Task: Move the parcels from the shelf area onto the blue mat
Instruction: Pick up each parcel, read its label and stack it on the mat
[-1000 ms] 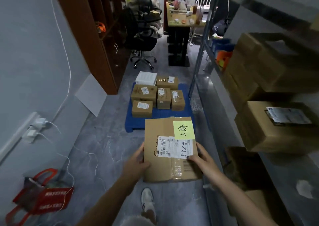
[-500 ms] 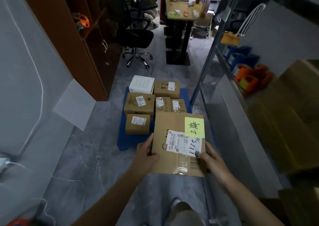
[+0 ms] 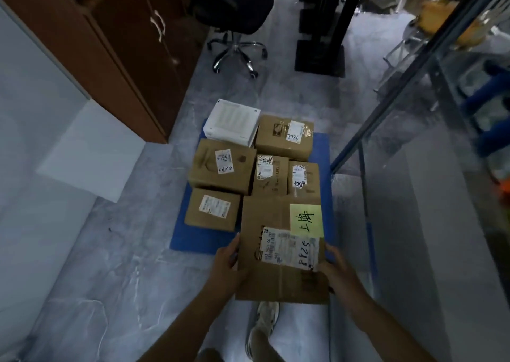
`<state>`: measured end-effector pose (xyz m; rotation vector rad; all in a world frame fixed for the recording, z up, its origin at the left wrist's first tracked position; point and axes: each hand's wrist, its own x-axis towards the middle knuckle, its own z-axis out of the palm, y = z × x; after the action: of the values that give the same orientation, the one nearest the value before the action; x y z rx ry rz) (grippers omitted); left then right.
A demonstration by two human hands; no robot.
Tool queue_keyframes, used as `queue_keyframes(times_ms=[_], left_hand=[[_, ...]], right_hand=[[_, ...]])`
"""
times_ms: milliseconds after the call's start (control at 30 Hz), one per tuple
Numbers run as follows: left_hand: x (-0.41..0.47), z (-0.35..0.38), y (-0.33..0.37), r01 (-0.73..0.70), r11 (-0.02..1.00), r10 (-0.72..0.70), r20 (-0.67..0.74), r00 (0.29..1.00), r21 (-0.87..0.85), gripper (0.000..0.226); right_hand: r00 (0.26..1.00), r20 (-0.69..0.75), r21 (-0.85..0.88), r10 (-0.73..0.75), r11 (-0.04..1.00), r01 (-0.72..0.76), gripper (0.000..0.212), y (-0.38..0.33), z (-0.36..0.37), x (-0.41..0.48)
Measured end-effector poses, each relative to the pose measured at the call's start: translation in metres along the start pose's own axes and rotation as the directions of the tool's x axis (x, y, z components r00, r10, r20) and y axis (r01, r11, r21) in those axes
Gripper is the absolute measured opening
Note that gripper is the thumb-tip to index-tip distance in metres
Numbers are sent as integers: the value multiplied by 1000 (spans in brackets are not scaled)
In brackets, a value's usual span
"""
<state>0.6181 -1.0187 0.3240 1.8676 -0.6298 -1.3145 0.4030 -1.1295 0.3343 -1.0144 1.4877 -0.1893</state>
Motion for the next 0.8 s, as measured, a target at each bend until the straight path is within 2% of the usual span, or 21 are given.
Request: queue_keyframes(times_ms=[167, 367, 533, 600, 733, 800], left_hand=[[104, 25, -62, 135, 991, -134, -52, 990, 18, 81], [209, 28, -122, 219, 970, -206, -118, 971, 106, 73], [259, 25, -137, 201, 977, -191, -124, 974, 69, 62], [272, 22, -139, 184, 980, -175, -124, 977, 70, 63], [293, 14, -150, 187, 981, -177, -162, 971, 54, 70], [296, 15, -156, 170, 984, -160, -160, 974, 50, 75]], right_hand=[[998, 29, -59, 64, 996, -62, 37, 28, 14, 131], [988, 65, -64, 137, 989, -133, 29, 65, 48, 249], [984, 113, -46, 141, 990, -137, 46, 79, 69, 288], [982, 132, -37, 137, 990, -133, 50, 78, 75, 298], [984, 156, -57, 87, 995, -79, 42, 75, 87, 317], [987, 143, -68, 67, 996, -58, 52, 77, 90, 322]])
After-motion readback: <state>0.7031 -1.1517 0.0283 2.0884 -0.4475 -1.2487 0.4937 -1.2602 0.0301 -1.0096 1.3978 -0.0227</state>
